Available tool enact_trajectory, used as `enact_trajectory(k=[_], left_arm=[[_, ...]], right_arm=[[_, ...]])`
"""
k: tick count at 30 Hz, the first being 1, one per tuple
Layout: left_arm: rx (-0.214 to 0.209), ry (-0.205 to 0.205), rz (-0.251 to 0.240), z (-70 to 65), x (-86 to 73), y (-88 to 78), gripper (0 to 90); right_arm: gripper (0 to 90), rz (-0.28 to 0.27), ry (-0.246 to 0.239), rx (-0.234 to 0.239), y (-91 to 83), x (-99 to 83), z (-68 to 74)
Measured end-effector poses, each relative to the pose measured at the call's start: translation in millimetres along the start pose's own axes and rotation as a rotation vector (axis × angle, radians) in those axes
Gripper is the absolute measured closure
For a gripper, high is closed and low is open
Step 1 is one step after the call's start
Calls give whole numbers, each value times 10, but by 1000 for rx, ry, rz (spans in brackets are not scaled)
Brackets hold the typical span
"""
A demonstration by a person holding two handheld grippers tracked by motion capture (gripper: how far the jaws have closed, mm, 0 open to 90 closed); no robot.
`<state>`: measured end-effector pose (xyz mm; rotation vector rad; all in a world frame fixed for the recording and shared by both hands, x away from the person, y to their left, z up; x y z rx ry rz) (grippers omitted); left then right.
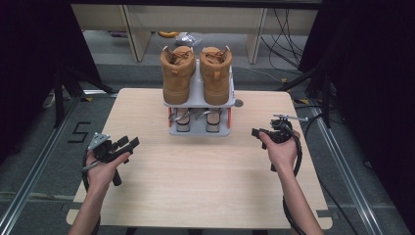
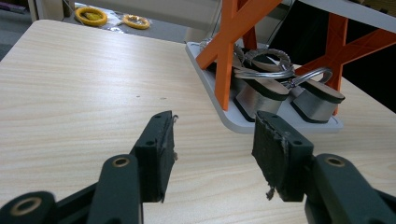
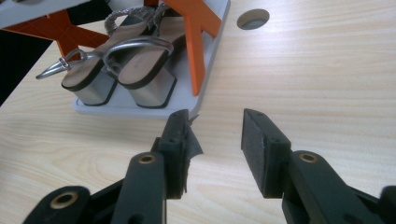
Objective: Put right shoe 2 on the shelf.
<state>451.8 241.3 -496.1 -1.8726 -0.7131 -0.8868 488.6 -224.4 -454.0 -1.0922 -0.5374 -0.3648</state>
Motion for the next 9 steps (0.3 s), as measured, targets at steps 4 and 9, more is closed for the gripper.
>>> enact_trajectory(k=[4, 9], left_arm=[[-1, -1, 2, -2, -2, 3, 475], [2, 2, 1, -7, -3, 7, 474]], right_arm=[[620, -5, -8, -8, -14, -71, 5], [614, -6, -8, -2, 1, -152, 1]])
Point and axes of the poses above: each handheld gripper's, and its own axes: y roughly forward along the jaws, x roughly out of its top, z roughly to its left, the point moved 6 cm from there along y, roughly forward along the jaws, and after that the axes turned 11 degrees about z, right-handed, at the moved point
